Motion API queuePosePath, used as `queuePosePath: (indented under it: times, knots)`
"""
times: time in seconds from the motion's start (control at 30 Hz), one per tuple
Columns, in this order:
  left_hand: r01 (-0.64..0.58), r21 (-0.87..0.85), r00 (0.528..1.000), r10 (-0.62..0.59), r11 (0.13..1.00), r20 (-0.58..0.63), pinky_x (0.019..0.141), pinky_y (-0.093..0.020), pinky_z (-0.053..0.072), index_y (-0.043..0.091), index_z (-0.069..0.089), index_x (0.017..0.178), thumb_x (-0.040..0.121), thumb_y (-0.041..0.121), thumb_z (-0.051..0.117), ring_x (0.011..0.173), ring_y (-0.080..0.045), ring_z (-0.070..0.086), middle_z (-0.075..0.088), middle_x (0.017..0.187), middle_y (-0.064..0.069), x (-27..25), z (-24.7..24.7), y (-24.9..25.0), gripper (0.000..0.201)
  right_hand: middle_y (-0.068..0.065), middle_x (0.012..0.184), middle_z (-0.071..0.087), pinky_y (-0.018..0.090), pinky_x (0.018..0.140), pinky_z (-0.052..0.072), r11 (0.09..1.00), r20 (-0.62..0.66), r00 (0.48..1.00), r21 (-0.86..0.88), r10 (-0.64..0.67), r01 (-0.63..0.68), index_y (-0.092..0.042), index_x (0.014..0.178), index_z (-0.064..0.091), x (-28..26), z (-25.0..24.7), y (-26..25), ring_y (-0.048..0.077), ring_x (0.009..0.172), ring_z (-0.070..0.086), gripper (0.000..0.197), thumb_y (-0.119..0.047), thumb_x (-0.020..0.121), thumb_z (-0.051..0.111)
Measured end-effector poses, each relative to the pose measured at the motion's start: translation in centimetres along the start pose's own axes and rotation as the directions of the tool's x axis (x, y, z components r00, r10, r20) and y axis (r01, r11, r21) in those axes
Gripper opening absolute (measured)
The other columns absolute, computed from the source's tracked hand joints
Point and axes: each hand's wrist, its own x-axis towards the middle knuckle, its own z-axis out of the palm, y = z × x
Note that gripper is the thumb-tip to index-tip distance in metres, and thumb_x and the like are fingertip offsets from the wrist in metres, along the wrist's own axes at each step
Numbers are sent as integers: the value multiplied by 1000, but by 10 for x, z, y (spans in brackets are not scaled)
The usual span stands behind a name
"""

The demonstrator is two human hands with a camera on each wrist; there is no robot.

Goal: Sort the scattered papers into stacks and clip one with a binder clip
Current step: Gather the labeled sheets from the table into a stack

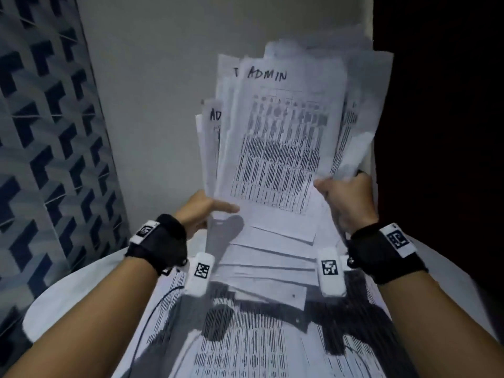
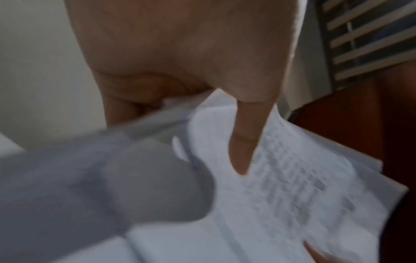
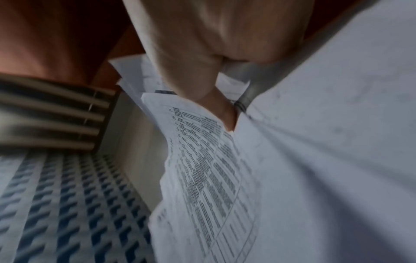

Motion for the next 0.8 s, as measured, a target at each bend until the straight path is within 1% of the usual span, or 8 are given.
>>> queuePosePath:
  times: [0.13,0.2,0.23,0.33,0.43,0.57,0.67,0.8]
  knots:
    - [173,37,963,-177,984,203,94,-24,39,-1,77,78,75,21,87,83,-23,61,71,92,-15,0,-24,-29,25,14,102,75,33,74,62,985,51,988,84,149,-152,1,101,69,12,-15,-8,28,94,75,27,18,81,68]
    - [105,31,961,-109,994,253,103,-27,44,2,75,88,86,-1,72,86,-23,73,77,94,-11,-6,-23,-29,4,11,106,75,36,89,60,985,65,988,92,141,-146,-6,97,68,14,-19,-5,26,100,74,28,17,82,69]
    - [80,28,966,-84,996,243,100,-30,49,2,74,102,86,-7,69,96,-24,74,78,102,-11,-7,-22,-28,19,9,107,73,37,93,59,986,70,989,87,134,-140,-6,96,66,12,-18,-5,26,102,72,26,16,83,69]
    - [-13,163,988,-12,986,155,85,-40,59,6,76,103,66,-1,81,94,-32,74,79,101,-12,-9,-14,-17,39,4,92,62,23,84,60,996,51,996,39,75,-77,-6,92,58,4,-15,-2,15,87,69,23,14,85,68]
    - [-20,69,996,14,997,90,94,-48,57,3,73,110,64,2,83,100,-34,74,78,106,-15,-3,-9,-10,47,-1,76,61,16,63,52,998,-24,998,-27,-54,53,-9,81,60,-7,-9,2,2,59,63,21,10,84,69]
    - [-126,-110,989,116,986,-92,80,-34,61,7,73,108,78,3,80,97,-29,75,79,101,-8,3,9,0,31,-2,68,64,26,62,48,959,-146,957,-172,-250,224,-12,73,66,-13,-1,13,11,63,58,11,-4,80,70]
    - [-271,9,916,261,963,-304,60,-28,56,17,72,87,76,1,77,74,-23,71,77,80,-3,7,25,-4,20,2,73,66,14,68,47,884,-100,905,-282,-413,373,-5,85,67,-30,4,17,0,69,57,5,-5,89,69]
    - [-294,84,885,304,952,-354,76,-37,60,21,68,88,77,4,79,85,-22,72,75,90,-2,5,37,-19,23,-12,78,65,1,65,40,889,-64,910,-252,-410,383,-21,86,65,-39,9,23,-16,66,56,22,0,93,64]
